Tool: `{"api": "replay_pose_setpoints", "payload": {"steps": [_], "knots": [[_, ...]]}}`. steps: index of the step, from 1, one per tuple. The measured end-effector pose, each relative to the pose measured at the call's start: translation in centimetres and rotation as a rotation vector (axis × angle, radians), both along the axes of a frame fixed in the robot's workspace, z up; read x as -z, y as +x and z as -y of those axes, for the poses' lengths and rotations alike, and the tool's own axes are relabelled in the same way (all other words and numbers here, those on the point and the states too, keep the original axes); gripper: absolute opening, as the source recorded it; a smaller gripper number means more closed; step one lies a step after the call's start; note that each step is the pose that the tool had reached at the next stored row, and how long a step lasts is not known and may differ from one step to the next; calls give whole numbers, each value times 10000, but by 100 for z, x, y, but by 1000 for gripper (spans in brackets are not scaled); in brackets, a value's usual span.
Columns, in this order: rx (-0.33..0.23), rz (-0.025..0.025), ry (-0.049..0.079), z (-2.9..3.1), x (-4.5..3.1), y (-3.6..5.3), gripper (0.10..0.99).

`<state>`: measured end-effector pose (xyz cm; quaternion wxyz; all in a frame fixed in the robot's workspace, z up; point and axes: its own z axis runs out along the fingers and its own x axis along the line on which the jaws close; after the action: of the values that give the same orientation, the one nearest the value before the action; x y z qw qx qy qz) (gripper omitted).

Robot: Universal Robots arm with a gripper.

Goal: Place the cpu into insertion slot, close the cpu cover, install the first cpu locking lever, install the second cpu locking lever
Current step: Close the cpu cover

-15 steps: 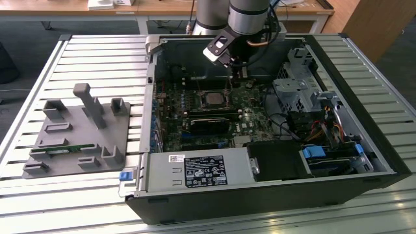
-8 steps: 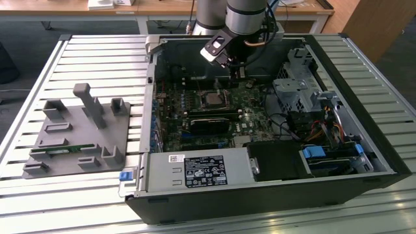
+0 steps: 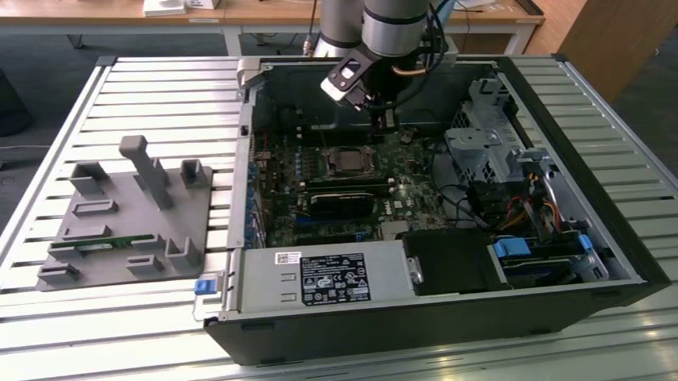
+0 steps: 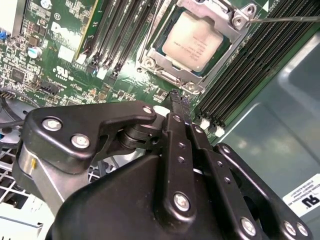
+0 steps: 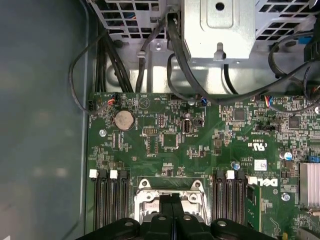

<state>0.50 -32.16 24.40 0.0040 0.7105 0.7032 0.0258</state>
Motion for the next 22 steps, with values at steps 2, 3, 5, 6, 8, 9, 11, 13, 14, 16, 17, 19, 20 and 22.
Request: {"api": "replay_pose_setpoints", "payload": {"steps": [2, 3, 5, 6, 8, 9, 11, 13, 14, 16, 17, 19, 20, 22], "knots": [[0, 0, 1, 0, 1, -12, 106], [0, 0, 1, 0, 1, -16, 106], [1, 0, 0, 0, 1, -21, 106], [1, 0, 1, 0, 1, -25, 106], [1, 0, 0, 0, 1, -33, 106], [0, 0, 0, 0, 1, -37, 106], [0, 0, 0, 0, 1, -46, 106], [1, 0, 1, 0, 1, -54, 106], [1, 0, 1, 0, 1, -56, 106], [0, 0, 1, 0, 2, -62, 106], [0, 0, 1, 0, 1, -65, 106], [0, 0, 1, 0, 2, -71, 106], [0, 0, 1, 0, 2, -74, 106], [0, 0, 1, 0, 1, -79, 106]]}}
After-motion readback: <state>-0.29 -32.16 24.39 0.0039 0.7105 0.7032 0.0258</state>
